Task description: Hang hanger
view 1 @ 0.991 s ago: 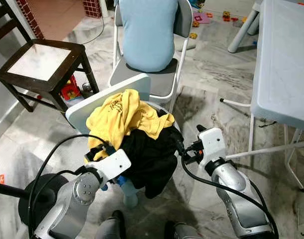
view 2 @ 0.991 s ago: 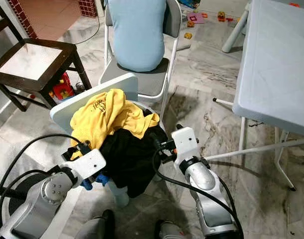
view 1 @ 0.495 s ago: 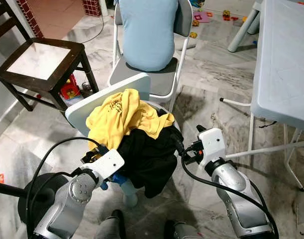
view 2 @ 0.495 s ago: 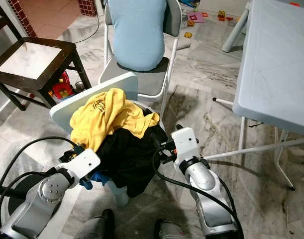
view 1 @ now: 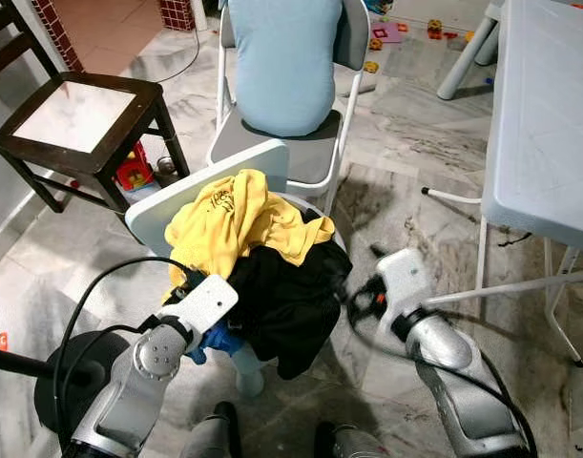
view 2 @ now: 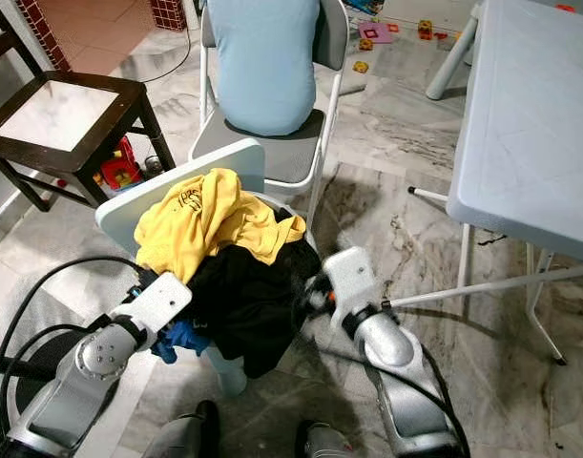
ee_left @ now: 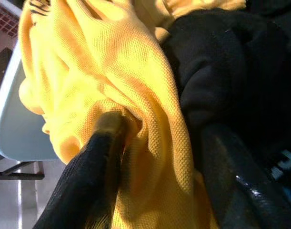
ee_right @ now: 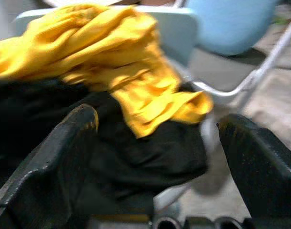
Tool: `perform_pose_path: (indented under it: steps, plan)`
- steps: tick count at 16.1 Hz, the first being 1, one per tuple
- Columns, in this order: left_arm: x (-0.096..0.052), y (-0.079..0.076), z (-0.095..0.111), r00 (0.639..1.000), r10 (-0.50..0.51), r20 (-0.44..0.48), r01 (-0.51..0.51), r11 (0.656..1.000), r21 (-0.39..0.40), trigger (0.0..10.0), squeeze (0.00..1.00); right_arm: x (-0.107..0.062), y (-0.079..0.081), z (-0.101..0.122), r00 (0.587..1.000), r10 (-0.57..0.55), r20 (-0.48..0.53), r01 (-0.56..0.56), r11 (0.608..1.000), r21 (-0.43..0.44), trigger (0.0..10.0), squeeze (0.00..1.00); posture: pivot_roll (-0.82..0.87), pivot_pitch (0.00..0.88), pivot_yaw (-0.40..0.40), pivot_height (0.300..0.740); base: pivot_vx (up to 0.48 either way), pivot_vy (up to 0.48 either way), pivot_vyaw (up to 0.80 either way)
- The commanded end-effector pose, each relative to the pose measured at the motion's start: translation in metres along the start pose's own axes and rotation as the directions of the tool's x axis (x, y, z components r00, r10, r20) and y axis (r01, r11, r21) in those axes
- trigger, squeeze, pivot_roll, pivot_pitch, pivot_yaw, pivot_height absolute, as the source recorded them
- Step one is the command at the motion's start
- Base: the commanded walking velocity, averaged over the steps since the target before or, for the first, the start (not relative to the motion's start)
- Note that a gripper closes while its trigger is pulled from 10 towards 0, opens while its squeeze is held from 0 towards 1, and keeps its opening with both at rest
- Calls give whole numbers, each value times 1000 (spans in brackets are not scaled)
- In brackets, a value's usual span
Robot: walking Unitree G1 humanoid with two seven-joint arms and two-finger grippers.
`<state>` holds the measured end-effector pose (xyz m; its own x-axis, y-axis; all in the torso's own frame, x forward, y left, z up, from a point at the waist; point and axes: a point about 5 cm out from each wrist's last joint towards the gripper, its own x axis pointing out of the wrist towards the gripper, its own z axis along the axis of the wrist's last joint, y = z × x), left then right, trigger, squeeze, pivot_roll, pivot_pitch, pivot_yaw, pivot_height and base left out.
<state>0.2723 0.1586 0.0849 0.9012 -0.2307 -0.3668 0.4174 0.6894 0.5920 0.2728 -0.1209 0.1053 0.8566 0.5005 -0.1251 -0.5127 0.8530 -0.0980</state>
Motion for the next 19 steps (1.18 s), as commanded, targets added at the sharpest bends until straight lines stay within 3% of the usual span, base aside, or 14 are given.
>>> perform_pose_path:
  steps: [1, 8, 11, 14, 17, 18, 19]
  plan:
    - [0, -2, -3, 1000, 7, 2, -6, 1000, -23, 0, 0, -4, 5, -3, 999, 50, -19, -51, 999, -3, 10000, 0, -3, 249, -59, 740, 0, 0, 0]
    - [3, 11, 11, 992, 100, 77, -87, 984, -156, 0, 0, -5, 4, -5, 998, 54, -32, -54, 998, -12, 10000, 0, -7, 250, -57, 740, 0, 0, 0]
    - [4, 21, 24, 972, 178, 151, -135, 956, -260, 0, 0, -5, 6, -5, 998, 57, -35, -57, 998, -16, 10000, 0, -9, 252, -58, 740, 0, 0, 0]
    - [6, 38, 56, 916, 293, 274, -187, 916, -356, 0, 0, -5, 7, -6, 997, 59, -40, -59, 998, -20, 10000, 0, -11, 251, -60, 740, 0, 0, 0]
    - [7, 59, 90, 834, 385, 396, -210, 884, -417, 0, 0, -3, 8, -6, 998, 48, -38, -49, 998, -29, 10000, 0, -11, 246, -55, 740, 0, 0, 0]
    - [7, 61, 93, 826, 391, 406, -211, 882, -421, 0, 0, -3, 8, -6, 998, 47, -37, -48, 998, -29, 10000, 0, -11, 246, -55, 740, 0, 0, 0]
    - [5, 76, 121, 764, 427, 484, -194, 867, -459, 0, 0, -2, 8, -6, 999, 41, -34, -42, 999, -31, 10000, 0, -10, 245, -53, 740, 0, 0, 0]
